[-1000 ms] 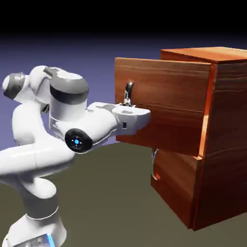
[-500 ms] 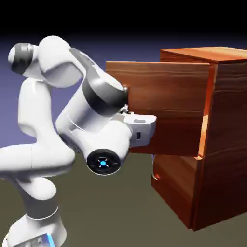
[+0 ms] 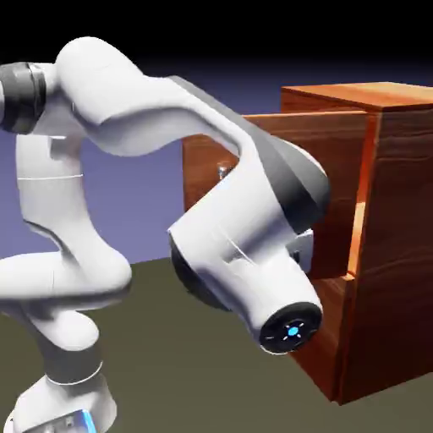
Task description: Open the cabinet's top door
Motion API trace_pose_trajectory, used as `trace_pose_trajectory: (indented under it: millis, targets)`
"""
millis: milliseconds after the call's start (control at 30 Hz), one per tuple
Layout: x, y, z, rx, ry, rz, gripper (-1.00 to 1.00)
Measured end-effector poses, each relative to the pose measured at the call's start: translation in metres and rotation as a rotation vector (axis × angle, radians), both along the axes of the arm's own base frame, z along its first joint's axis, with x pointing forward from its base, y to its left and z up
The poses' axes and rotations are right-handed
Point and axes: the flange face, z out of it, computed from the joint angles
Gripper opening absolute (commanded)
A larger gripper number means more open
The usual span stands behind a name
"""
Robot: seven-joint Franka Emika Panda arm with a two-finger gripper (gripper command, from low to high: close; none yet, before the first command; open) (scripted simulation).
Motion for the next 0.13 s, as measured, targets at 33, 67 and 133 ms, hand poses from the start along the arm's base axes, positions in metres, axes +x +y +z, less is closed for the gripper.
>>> trace_pose_trajectory:
  millis: [33,67,133]
  targets:
    - [0.0031,-0.0066,0.0,0.0,0.0,0.026,-1.0]
    - [0.0063,-0.0133,0.0,0.0,0.0,0.052,-1.0]
    - [0.0074,-0.0132,0.0,0.0,0.0,0.055,1.0]
